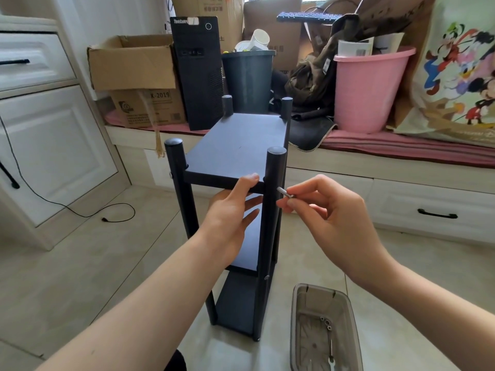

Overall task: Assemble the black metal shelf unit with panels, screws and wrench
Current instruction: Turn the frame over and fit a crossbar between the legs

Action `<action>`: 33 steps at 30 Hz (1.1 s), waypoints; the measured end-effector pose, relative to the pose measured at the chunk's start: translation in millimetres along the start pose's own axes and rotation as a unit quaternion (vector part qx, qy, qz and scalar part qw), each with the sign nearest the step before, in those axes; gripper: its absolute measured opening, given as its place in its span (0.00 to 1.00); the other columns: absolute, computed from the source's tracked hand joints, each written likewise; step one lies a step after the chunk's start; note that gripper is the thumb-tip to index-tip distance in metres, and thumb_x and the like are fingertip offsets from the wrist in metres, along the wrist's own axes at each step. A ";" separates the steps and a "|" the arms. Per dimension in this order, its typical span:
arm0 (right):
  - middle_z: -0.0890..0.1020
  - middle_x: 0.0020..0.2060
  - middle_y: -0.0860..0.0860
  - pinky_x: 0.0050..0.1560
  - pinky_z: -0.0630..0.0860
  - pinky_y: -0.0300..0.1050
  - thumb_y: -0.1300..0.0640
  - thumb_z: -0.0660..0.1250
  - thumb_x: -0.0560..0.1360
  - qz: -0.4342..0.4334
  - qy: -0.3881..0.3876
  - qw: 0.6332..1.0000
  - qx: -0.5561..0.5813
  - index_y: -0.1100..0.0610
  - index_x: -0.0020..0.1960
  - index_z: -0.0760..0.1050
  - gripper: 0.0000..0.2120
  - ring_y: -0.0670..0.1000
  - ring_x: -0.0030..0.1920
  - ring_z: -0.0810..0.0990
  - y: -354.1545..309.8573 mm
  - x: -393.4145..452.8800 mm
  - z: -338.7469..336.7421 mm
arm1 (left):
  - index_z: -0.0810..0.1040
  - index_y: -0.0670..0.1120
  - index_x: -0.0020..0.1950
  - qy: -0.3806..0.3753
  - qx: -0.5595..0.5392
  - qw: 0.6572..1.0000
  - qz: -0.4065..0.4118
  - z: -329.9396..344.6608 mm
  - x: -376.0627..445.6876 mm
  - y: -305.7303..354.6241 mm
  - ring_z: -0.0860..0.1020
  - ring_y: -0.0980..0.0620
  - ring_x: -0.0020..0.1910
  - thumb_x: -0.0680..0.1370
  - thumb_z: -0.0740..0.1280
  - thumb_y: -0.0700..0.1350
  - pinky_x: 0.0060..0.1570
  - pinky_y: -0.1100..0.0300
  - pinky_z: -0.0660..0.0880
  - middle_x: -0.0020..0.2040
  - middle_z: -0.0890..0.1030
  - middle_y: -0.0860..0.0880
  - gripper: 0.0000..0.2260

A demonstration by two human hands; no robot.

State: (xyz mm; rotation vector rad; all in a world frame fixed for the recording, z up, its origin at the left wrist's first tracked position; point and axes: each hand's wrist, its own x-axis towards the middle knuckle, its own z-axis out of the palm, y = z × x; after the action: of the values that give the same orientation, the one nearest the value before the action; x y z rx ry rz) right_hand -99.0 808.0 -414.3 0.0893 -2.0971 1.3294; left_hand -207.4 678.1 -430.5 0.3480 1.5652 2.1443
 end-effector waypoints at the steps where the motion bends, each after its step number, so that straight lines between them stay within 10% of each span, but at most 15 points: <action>1: 0.86 0.42 0.43 0.50 0.80 0.38 0.63 0.70 0.76 -0.003 0.000 1.000 -0.001 0.48 0.46 0.76 0.09 0.45 0.46 0.85 0.0 0.6 0.5 | 0.81 0.45 0.54 0.002 0.000 1.000 0.000 -0.1 0.2 -0.1 0.81 0.50 0.60 0.81 0.66 0.53 0.59 0.56 0.73 0.57 0.85 0.45 0.13; 33: 0.86 0.41 0.43 0.46 0.79 0.36 0.64 0.69 0.77 0.020 0.001 1.000 -0.016 0.52 0.47 0.76 0.08 0.43 0.44 0.85 3.9 9.9 9.2 | 0.80 0.42 0.63 0.024 -0.022 0.999 0.007 0.3 1.1 -4.0 0.83 0.51 0.57 0.80 0.66 0.55 0.57 0.57 0.75 0.56 0.85 0.46 0.19</action>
State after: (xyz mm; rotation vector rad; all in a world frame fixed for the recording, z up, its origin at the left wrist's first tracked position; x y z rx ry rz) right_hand -112.7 804.9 -414.5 0.0334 -2.1275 1.3182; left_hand -207.3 679.9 -434.3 0.2947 1.5436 2.2094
